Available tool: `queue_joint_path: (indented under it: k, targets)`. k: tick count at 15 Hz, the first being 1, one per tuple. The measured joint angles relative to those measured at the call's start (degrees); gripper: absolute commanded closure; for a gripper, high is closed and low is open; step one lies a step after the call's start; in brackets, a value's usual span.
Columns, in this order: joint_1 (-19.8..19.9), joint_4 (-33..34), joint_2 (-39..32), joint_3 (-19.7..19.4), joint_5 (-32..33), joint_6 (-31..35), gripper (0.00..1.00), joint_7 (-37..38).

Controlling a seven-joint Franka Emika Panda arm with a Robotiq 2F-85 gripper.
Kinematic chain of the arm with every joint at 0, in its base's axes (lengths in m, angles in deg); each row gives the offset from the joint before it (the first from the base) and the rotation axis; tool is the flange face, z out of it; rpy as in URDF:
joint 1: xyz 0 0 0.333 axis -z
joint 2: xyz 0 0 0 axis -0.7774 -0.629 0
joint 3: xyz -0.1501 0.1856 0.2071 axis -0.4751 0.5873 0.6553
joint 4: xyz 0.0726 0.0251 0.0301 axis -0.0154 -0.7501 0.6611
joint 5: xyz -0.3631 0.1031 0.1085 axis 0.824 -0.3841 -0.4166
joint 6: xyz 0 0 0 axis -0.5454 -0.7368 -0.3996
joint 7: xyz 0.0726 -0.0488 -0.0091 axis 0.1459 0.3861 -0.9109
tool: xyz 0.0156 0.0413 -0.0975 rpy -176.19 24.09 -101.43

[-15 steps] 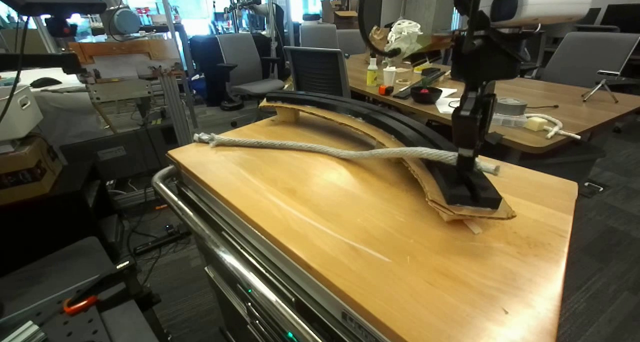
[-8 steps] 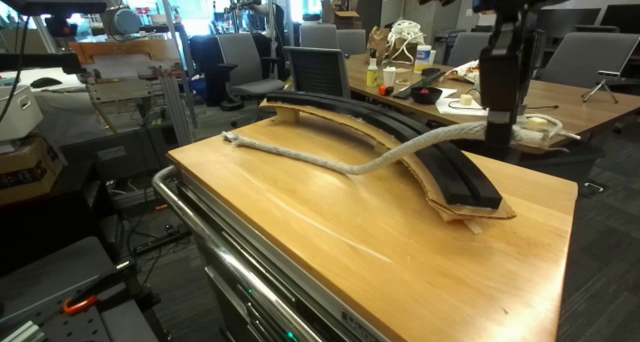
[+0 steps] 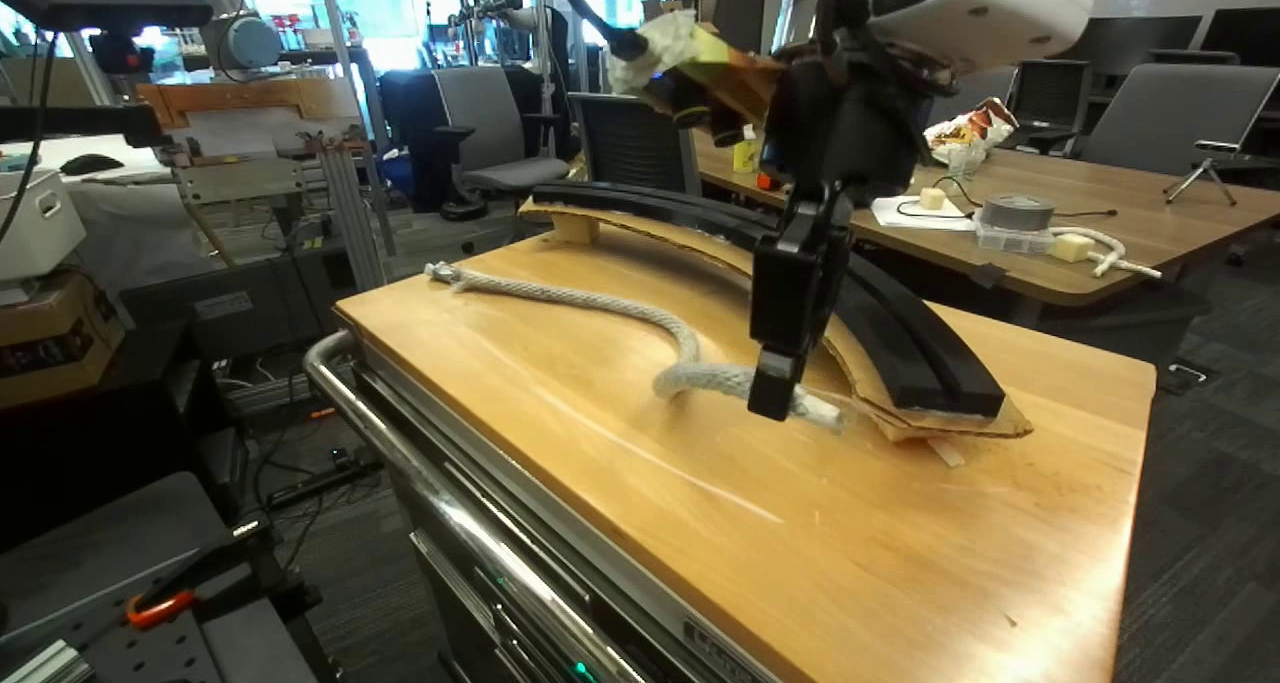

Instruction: Remove the rope from the black object and put it on the table

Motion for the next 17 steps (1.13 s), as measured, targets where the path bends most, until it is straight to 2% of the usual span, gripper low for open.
queue_joint_path:
  k: [1, 2, 3, 4, 8, 11, 12, 17]
  targets:
    - [-0.25, -0.05, -0.49, 0.35, 1.0, -0.6, 0.97, 0.25]
    - [-0.5, -0.05, -0.94, 0.54, 2.18, -0.78, 0.64, 0.83]
    - [-0.73, -0.04, -1.33, 0.61, 3.27, -0.85, 0.64, 1.61]
    - [-0.91, 0.0, -1.67, 0.63, 4.17, -0.85, 0.58, 2.45]
    - [-1.05, 0.2, -1.82, 0.66, 3.91, 1.26, 0.27, 3.43]
    - [-0.59, 0.23, 0.42, 0.44, -0.06, 5.1, 0.05, 3.76]
    - [-0.32, 0.19, 1.93, 0.25, -0.88, 5.79, 0.0, 3.75]
    - [2.22, -2.13, 14.81, -0.66, -1.3, 6.94, 0.0, 2.95]
